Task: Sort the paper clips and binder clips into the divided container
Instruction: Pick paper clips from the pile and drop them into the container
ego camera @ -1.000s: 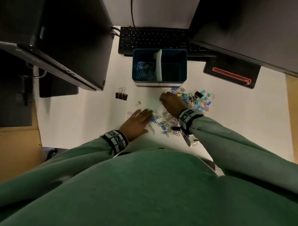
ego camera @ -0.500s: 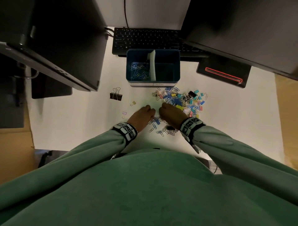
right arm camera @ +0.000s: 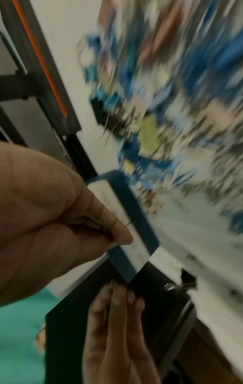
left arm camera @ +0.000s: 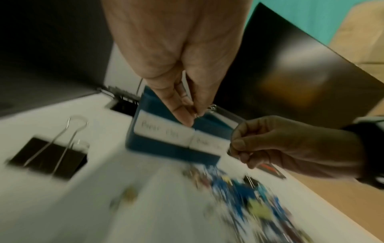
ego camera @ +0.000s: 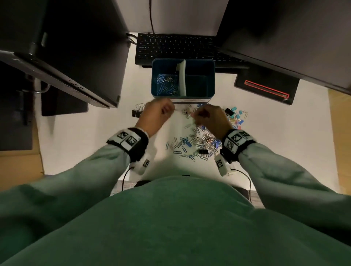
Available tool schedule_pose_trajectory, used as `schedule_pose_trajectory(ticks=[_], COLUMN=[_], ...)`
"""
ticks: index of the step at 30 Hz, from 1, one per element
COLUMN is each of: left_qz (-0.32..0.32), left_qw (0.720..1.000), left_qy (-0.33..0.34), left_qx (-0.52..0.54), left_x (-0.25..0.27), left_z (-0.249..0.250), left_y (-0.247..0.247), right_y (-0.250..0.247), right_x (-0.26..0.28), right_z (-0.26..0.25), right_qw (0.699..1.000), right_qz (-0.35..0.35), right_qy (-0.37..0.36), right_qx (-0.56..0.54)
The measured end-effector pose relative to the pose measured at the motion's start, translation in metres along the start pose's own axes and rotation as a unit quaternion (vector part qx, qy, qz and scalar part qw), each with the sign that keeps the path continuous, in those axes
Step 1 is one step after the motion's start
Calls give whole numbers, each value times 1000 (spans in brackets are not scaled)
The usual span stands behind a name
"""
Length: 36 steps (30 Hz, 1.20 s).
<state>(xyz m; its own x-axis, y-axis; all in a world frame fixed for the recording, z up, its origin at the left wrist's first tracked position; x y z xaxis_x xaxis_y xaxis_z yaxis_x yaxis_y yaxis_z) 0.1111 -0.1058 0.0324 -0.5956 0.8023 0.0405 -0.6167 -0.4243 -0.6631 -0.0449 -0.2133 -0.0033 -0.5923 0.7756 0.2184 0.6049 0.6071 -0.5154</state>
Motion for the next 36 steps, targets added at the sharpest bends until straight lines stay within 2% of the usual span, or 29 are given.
schedule_pose_trajectory(ticks=[2, 4, 5, 7, 9, 10, 11, 12, 13, 15, 17, 20, 24, 29, 33, 34, 36], left_qz=[54, 82, 85, 78, 37, -8, -68, -134, -189, -241, -234, -209, -188, -187, -192, -190, -180], left_qw=[998, 995, 994, 991, 989, 988, 983, 973, 957, 932, 933, 952, 961, 961, 961, 962, 967], left_qy=[-11, -12, -10, 9, 43, 54, 51, 42, 36, 45, 51, 62, 71, 81, 62, 56, 44], left_qx=[-16, -47, -67, -106, -133, -144, -160, -185, -217, -267, -271, -217, -190, -187, -190, -187, -175], left_x=[-28, -53, -60, -57, -28, -7, 17, 40, 60, 83, 85, 77, 69, 64, 59, 58, 54], left_z=[3, 2, 1, 2, 5, 1, -6, -17, -27, -42, -43, -39, -43, -40, -38, -38, -41], left_y=[-20, -30, -31, -27, -12, 1, 17, 35, 51, 75, 86, 93, 94, 92, 89, 88, 82], right_y=[4, 17, 26, 40, 45, 46, 49, 51, 53, 56, 58, 55, 37, 9, 9, 16, 37], right_x=[-15, -26, -27, -19, -2, 8, 17, 26, 31, 35, 34, 27, 14, -7, -54, -66, -82], right_z=[-28, -44, -44, -26, 2, 13, 21, 25, 26, 25, 21, 26, 23, -25, -87, -96, -105], right_qw=[1000, 995, 984, 939, 876, 850, 831, 826, 835, 858, 872, 904, 948, 989, 995, 994, 991], right_qz=[-8, -69, -113, -204, -244, -239, -226, -213, -203, -191, -187, -182, -143, -79, 36, 50, 24], right_qy=[-28, -67, -94, -138, -178, -208, -238, -258, -265, -266, -255, -202, -145, -83, -94, -97, -110], right_qx=[-10, 40, 96, 241, 375, 422, 449, 453, 437, 395, 372, 330, 245, 89, -12, -3, 69])
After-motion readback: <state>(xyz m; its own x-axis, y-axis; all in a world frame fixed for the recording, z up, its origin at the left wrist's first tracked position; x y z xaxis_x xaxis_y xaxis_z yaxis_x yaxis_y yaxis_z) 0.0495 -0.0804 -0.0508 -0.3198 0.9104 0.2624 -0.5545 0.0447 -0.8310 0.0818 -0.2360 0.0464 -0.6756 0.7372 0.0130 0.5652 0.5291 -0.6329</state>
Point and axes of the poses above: each hand's wrist, its own x-axis away from the middle knuckle, its own y-axis out of the palm, z = x × y, the point moved 8 cm from there along -x, towards the middle knuckle, and after that the axes turned 15 degrees about z, right-handed, at the moved point
